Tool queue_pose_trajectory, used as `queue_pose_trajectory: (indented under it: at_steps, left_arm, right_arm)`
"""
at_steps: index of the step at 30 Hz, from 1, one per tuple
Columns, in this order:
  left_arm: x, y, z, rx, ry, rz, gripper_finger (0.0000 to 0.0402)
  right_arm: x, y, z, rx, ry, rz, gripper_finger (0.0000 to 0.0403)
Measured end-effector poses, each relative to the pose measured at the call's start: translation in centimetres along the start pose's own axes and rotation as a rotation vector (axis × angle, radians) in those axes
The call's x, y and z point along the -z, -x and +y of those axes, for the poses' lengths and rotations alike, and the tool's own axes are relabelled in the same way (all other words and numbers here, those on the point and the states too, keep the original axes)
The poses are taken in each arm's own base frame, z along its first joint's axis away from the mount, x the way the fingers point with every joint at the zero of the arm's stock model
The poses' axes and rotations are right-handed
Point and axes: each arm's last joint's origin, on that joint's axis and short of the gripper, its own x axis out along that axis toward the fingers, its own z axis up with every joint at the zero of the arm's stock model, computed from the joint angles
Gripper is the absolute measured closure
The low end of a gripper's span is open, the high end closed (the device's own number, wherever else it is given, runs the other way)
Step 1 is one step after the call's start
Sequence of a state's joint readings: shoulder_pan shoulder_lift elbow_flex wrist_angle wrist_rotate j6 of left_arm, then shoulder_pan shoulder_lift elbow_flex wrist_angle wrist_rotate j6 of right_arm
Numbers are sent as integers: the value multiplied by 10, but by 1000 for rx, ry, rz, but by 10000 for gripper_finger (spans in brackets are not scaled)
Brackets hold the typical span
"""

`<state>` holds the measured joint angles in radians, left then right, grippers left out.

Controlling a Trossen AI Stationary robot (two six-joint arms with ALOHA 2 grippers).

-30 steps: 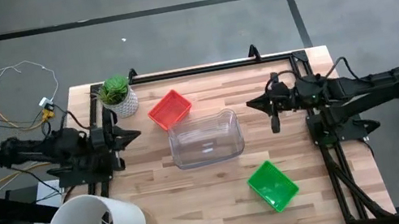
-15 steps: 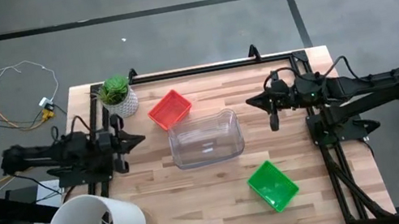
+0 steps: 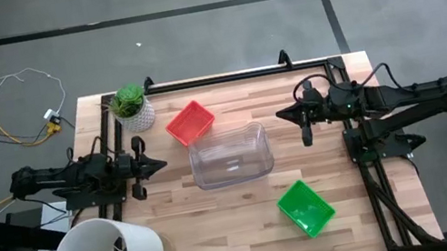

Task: Stack baskets by color
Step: Return to Home Position

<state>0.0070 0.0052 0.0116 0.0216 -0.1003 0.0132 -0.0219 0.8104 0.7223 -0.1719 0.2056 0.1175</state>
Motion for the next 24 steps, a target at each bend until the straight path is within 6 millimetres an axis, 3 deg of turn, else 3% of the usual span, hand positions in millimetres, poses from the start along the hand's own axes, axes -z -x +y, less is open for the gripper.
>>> queue_pose_trajectory:
  at_steps: [13, 24]
  left_arm:
    - [4, -3, -1, 29, -3, 48, 401]
    - [4, -3, -1, 26, -3, 53, 401]
  right_arm:
    - [16, 2, -1, -2, -19, 123, 403]
    - [68, 30, -17, 0, -103, -15, 403]
